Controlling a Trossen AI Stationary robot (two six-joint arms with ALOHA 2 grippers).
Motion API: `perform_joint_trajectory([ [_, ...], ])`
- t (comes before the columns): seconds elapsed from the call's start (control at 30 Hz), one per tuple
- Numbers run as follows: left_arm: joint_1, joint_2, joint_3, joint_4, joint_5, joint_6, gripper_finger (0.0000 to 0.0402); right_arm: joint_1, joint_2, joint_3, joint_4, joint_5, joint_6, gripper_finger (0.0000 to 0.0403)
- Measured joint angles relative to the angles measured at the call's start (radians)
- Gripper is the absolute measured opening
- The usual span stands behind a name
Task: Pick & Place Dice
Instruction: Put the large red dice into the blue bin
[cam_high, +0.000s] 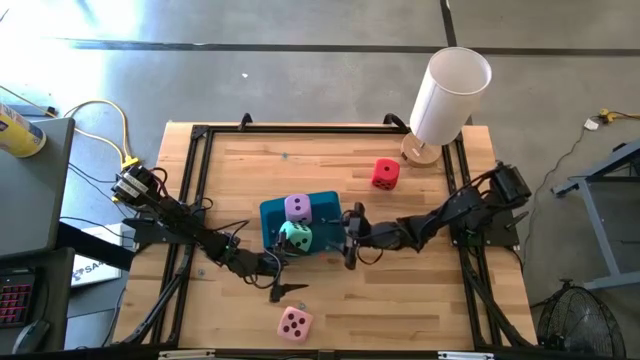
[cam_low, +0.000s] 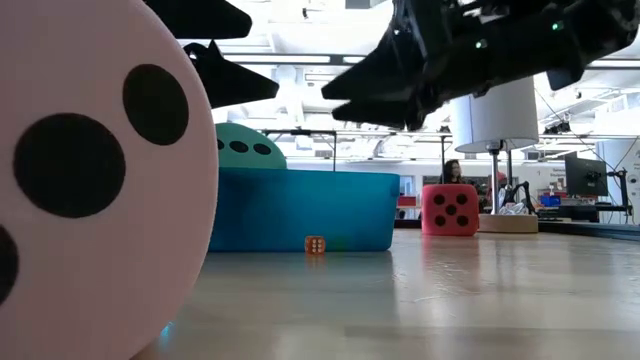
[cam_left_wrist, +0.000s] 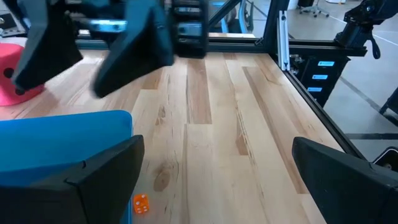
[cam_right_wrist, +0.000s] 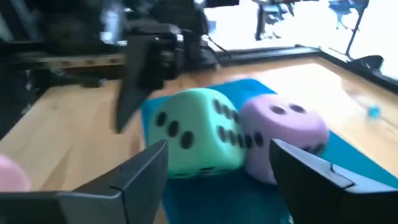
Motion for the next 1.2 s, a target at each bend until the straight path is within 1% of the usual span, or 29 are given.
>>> perform_joint_trajectory([
  [0.1,0.000,0.000,0.000,0.000,0.000,0.000,0.0400,0.014,0.000,0.000,0.001,-0.025,-0.037,0.0281],
  [0.23,0.000,0.000,0.000,0.000,0.000,0.000,0.0400,0.020,0.000,0.000,0.005,-0.024,-0.037,0.0283],
  [0.4,0.000,0.000,0.000,0.000,0.000,0.000,0.0400,0.019,0.000,0.000,0.088,-0.024,0.079,0.0278],
  [0.57,0.000,0.001,0.000,0.000,0.000,0.000,0.0400,0.019,0.000,0.000,0.136,-0.023,0.078,0.0278],
  [0.83,0.000,0.001,0.000,-0.001,0.000,0.000,0.0400,0.017,0.000,0.000,0.143,-0.024,0.083,0.0280],
  [1.0,0.000,0.001,0.000,-0.001,0.000,0.001,0.0400,0.017,0.000,0.000,0.143,-0.023,0.065,0.0308],
  [1.2,0.000,0.001,0.000,-0.001,0.000,0.001,0.0400,0.020,0.000,0.000,0.143,-0.023,0.034,0.0376],
])
